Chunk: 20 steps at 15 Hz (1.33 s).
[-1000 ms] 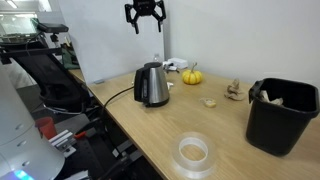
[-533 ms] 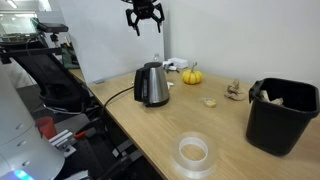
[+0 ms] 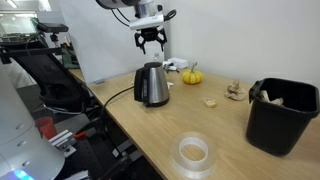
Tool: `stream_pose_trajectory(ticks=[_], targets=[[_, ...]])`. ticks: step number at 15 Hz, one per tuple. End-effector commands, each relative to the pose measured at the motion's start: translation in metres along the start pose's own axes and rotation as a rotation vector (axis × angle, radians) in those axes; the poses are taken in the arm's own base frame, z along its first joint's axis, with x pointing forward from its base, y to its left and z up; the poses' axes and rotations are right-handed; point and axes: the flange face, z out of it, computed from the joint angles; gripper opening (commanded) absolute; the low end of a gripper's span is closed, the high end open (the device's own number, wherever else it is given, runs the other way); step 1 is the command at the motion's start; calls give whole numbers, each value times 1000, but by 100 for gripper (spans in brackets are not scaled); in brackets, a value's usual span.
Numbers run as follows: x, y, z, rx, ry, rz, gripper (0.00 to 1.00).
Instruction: Pick up the white paper from the table and put it inside the bin
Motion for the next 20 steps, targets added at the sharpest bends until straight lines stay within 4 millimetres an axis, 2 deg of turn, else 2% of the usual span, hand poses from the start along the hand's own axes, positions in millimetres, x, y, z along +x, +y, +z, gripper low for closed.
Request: stream_pose_trajectory(ticks=[1, 4, 9, 14, 20], targets=[[13, 0, 29, 18, 23, 1, 100], [12, -9, 60, 20, 6, -25, 100], [-1, -12, 98, 12, -29, -60, 100], [-7, -11, 127, -14, -55, -88, 100], [-17, 2, 149, -45, -105, -61, 100]])
